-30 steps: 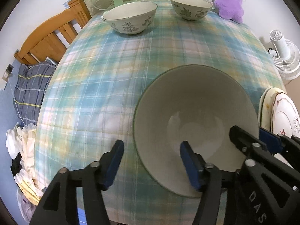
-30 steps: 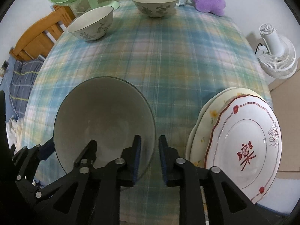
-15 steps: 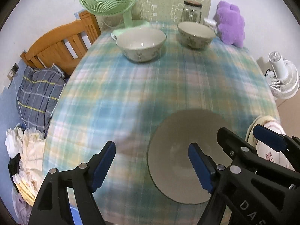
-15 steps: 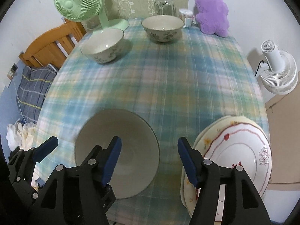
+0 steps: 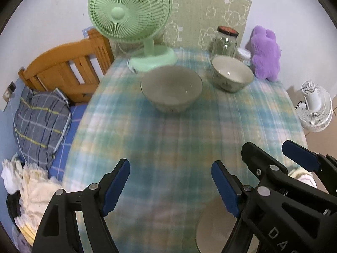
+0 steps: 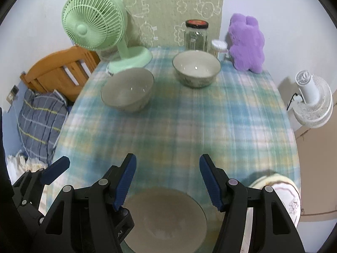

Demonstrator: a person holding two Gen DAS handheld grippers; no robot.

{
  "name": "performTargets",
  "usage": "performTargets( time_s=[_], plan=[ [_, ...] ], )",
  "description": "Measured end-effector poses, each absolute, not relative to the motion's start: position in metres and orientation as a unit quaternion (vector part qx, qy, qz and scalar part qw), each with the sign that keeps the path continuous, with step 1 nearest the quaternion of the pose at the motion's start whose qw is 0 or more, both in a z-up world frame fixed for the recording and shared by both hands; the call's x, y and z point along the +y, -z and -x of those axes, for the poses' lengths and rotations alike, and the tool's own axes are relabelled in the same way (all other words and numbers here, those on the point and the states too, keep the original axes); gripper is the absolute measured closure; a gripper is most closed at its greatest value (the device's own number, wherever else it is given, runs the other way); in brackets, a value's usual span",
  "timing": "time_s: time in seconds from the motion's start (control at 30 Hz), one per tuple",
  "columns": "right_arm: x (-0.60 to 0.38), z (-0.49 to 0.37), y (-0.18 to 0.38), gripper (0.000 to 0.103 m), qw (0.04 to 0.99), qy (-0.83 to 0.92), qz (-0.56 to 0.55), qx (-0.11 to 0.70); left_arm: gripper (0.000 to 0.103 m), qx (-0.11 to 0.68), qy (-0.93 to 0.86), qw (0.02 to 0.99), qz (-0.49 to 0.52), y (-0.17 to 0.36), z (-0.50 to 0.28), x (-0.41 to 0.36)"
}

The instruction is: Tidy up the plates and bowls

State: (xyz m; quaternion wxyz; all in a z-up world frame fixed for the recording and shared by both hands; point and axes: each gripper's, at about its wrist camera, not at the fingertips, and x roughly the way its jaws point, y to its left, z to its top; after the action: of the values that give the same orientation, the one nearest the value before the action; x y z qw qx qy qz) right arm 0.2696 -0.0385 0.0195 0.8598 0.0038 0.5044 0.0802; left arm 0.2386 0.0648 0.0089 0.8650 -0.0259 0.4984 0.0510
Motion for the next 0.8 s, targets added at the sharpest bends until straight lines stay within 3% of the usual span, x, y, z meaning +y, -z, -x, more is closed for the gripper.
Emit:
performTargets(
  time_s=[0.8],
  plan=[
    [0.014,-0.370,-0.042,0.037,0.889,-0.067,0.006,0.454,0.023,0.453,-0.055,0.890,-0.008,-0.025,-0.344,0.112]
  ],
)
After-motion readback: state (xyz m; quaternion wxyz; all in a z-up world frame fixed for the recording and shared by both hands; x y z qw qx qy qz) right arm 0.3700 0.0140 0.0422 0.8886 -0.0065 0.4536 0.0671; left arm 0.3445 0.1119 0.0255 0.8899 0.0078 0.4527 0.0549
